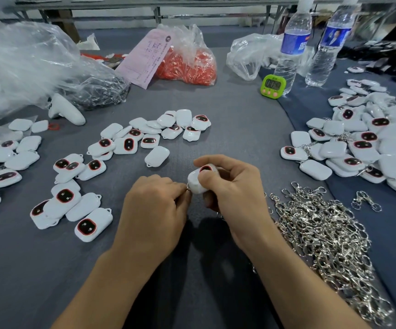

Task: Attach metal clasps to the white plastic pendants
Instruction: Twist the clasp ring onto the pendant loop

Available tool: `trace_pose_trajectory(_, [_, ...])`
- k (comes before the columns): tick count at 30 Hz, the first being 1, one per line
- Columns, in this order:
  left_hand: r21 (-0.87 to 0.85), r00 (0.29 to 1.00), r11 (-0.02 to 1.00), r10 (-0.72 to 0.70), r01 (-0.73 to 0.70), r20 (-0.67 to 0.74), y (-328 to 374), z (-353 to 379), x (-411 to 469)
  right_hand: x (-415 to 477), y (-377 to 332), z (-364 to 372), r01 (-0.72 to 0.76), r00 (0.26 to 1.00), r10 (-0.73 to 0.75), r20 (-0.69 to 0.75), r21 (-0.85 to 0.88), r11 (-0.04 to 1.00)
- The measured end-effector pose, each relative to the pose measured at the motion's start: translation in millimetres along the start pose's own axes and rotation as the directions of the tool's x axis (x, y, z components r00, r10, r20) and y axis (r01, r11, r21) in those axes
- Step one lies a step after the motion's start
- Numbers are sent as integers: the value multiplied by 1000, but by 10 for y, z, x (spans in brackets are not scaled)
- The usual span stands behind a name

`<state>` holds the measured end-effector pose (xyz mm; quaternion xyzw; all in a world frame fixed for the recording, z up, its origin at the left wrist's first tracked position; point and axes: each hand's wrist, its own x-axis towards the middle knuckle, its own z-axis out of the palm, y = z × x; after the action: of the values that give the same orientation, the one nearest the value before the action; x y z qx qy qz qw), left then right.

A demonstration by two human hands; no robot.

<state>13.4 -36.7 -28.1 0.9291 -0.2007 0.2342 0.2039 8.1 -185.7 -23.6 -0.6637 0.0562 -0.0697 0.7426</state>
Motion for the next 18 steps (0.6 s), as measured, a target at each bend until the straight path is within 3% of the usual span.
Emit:
trace_pose_trajectory(2, [-173,992,977,-123,123,11,7,6,-12,20,-25,-24,-62,998,59,26,113,992])
trace_pose_trajectory(5, [-596,933,723,-323,350,156,17,15,33,53,-65,-77,-198,980,183,80,267,943])
trace_pose_trajectory(7, [-690,919,613,-322,385,226,18,13,56,65,-73,-100,-256,966,234,106,313,915])
trace_pose_trajectory(10, [-734,910,541,-296,411,292,47,3,74,76,-70,-127,-284,959,262,111,341,896])
trace_pose_trajectory(15, [-650,945,688,-278,322,174,36,-24,57,53,-40,-74,-204,979,197,52,302,931])
trace_pose_trajectory(18, [-307,980,931,-171,196,106,-2,-7,14,6,4,-33,27,999,-28,-39,-28,999])
